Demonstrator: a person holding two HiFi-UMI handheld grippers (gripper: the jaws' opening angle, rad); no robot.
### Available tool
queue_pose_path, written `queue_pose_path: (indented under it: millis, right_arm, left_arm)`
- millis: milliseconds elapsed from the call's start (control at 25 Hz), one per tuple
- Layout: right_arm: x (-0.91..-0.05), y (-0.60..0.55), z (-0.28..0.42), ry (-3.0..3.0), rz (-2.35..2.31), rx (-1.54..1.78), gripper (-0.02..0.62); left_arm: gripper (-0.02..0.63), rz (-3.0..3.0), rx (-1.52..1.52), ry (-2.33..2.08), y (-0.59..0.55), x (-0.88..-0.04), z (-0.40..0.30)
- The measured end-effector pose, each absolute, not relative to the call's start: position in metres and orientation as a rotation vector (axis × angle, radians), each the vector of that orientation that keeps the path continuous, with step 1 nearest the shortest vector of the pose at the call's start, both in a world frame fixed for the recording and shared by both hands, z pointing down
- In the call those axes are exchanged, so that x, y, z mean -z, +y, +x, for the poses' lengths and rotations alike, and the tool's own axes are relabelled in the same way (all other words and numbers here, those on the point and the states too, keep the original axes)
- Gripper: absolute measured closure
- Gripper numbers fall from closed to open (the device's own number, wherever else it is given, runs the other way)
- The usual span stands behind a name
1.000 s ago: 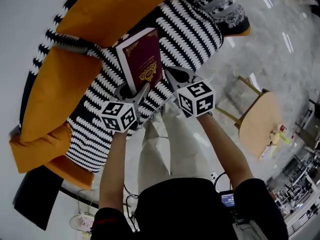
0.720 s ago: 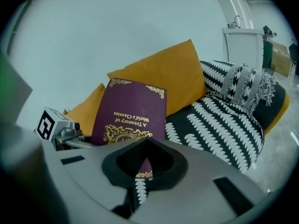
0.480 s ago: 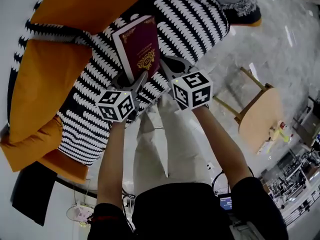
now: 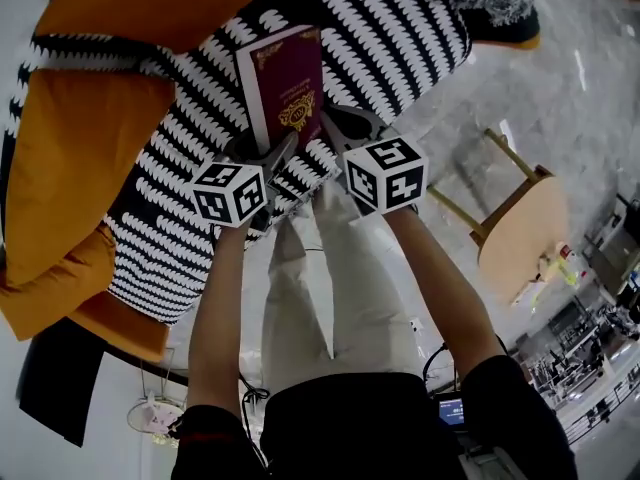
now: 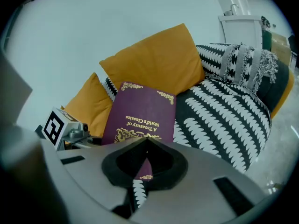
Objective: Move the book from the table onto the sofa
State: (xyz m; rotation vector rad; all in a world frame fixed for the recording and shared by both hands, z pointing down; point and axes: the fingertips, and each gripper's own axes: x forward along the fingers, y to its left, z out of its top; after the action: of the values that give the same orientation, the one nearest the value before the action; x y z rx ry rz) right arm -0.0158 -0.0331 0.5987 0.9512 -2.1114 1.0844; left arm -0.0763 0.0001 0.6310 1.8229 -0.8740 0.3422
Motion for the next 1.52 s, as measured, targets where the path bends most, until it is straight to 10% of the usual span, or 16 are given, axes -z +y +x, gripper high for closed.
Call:
queue_pose_path:
  millis: [1040,1520]
  right_arm:
    - [-0.627,-0.017,-0.016,-2.082,0.86,-1.1,0.578]
    - [-0.633,-0.011,-0.001,-2.075,0.833,-1.103,0.578]
  left_arm:
    - [0.361,1.741,-0.399,-0.883,-0.003,-0.672,-0.069]
    - [0.258,1.775,-0.467,-1.003,0.001,-0.675,-0.071]
